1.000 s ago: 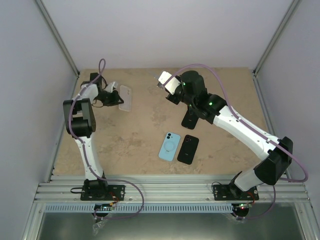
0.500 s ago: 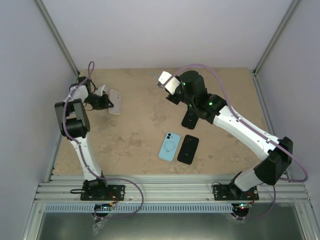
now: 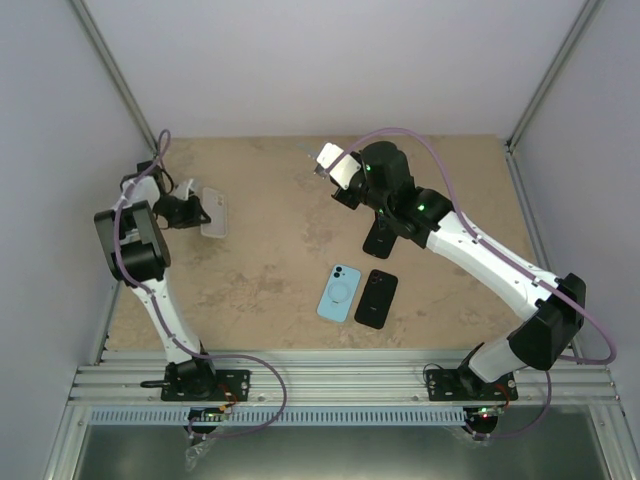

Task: Take the phone out of the phone case
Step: Place the phone case at the center of the board.

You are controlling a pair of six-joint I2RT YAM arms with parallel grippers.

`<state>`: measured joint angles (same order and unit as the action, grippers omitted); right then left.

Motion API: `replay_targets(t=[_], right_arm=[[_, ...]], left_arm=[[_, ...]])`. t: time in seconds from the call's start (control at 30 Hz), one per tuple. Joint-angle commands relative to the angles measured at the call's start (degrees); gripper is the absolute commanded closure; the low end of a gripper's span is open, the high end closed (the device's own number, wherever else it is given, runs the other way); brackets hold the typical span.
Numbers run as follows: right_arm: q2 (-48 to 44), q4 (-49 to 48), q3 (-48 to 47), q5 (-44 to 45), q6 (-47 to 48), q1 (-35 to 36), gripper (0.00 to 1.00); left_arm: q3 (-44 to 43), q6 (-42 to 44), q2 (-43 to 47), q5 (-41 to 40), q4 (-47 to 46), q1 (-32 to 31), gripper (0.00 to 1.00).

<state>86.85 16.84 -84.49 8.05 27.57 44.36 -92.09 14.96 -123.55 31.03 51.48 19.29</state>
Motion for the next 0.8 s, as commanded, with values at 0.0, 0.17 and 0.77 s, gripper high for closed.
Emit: replay_targets(t=[0.0, 0.17, 0.77], right_arm=[[0.0, -2.8, 0.2, -1.0, -0.8, -0.2, 0.99], [-0.8, -2.6, 0.3, -0.5, -0.3, -0.2, 0.99], [0.2, -2.0, -1.0, -1.6, -1.2, -0.2, 1.0]], left_arm=[[-5.0, -2.0, -3.5, -7.3, -1.4, 1.0, 1.0], [-11.2, -1.3, -8.1, -13.5, -1.1, 1.0, 1.0], [-13.8, -0.6, -10.1, -24.0, -3.8, 1.0, 0.6]])
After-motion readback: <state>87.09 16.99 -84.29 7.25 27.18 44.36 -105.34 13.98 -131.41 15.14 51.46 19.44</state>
